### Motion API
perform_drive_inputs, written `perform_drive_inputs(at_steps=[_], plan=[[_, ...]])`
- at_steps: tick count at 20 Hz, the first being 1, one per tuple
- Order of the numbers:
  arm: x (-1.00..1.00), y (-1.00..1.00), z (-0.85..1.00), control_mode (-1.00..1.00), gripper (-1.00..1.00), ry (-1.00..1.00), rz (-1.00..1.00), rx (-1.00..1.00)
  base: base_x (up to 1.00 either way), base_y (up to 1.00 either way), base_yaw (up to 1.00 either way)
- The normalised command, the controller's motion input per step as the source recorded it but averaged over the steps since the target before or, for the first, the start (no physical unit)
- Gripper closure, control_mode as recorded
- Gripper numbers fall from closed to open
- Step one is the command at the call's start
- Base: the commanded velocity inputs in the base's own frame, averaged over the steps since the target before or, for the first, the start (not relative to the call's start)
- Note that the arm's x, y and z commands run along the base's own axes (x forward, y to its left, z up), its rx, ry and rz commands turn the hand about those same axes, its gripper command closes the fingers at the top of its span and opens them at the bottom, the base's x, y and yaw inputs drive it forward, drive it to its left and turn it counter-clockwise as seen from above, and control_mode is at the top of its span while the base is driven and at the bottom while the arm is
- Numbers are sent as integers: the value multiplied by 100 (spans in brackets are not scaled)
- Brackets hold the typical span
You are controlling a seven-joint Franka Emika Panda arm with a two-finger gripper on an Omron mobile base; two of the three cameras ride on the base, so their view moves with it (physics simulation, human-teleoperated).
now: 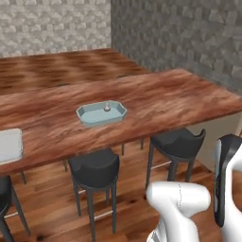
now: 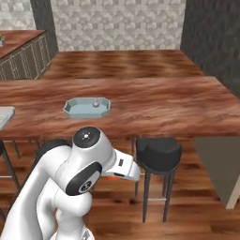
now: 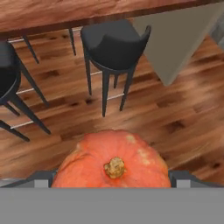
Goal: Place the cold items (squash and mushroom) from the fridge in one tupperware on the dining counter. Place the warm items (kebab skewer and hot dog) in the stove area in another tupperware.
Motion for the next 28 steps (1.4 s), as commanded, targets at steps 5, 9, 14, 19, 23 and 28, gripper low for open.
perform_drive_inputs(at_steps=[5,9,14,19,23,28], plan=[[0,0,0,100,100,0,0,0,45,-23,45],[0,0,0,100,100,0,0,0,49,-38,39],[0,0,0,100,100,0,0,0,47,-73,27],[0,0,0,100,100,0,0,0,43,-64,17],[0,0,0,100,100,0,0,0,44,-11,8],[0,0,0,100,100,0,0,0,42,0,10]])
